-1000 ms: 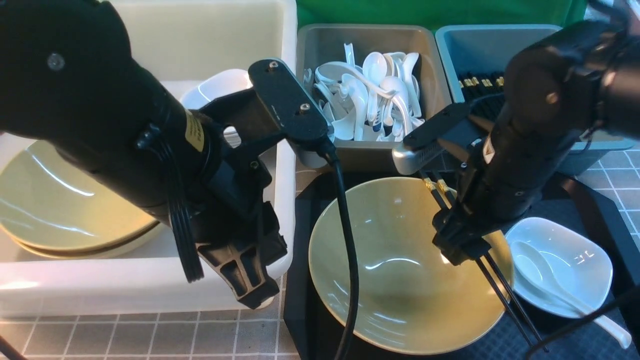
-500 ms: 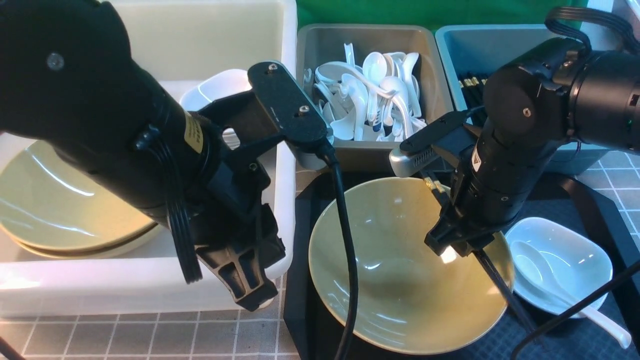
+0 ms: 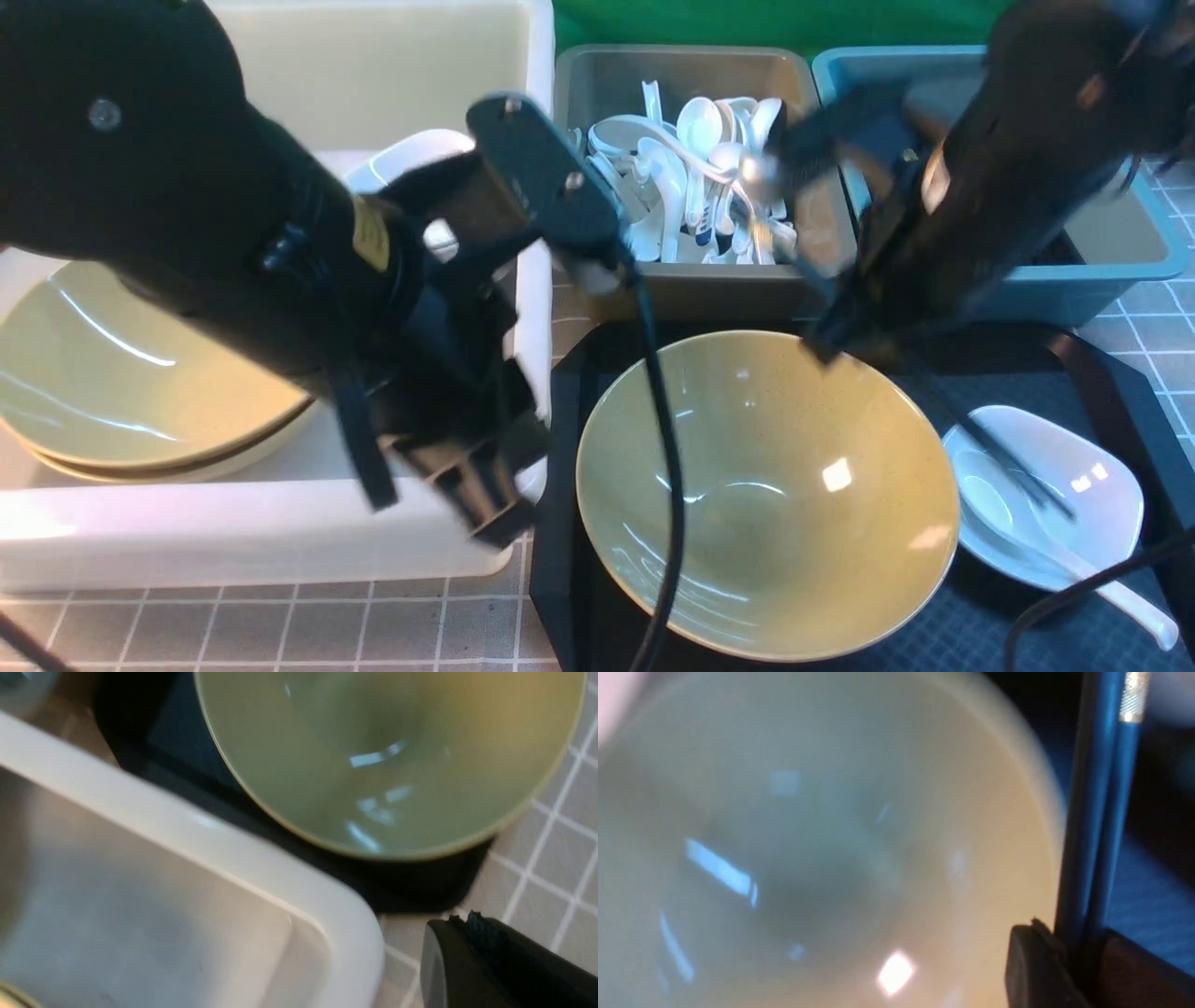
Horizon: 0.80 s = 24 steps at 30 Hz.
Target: On grey table put chopsticks spoon bowls plates into blue grey white boxes.
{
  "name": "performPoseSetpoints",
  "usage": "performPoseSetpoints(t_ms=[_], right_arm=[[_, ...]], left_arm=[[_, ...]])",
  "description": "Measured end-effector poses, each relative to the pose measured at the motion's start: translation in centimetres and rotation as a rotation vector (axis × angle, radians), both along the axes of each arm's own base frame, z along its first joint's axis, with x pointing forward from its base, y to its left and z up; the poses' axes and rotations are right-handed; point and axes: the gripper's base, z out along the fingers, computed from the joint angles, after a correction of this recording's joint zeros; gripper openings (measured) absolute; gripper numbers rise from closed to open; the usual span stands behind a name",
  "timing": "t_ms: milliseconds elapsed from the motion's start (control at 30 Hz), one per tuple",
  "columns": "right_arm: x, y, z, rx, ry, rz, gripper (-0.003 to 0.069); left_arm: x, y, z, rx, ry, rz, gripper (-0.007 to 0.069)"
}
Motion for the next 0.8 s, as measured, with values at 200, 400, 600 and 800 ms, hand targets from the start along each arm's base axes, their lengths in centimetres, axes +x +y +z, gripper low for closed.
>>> performPoseSetpoints(t_ms=[200, 400, 600, 800], right_arm=[[3.7, -3.2, 3.9, 0.065, -0.174, -0.120, 0.0115], [9.5, -7.1, 3.4, 0.123, -0.272, -0.307, 0.0115], [16.6, -10.1, -1.1, 0.200, -0.324, -0.489, 0.0115], [20.4, -11.4, -6.1, 0.183, -0.260, -0.556, 0.0115]], left_arm=[[3.1, -2.7, -1.0, -0.161, -0.124, 0.050, -0.0010], [5.9, -4.7, -2.8, -0.234, -0.207, 0.089, -0.0010], [6.6, -5.0, -2.2, -0.293, -0.303, 0.103, -0.0010], [6.6, -4.9, -2.3, -0.258, -0.315, 0.085, -0.0010]])
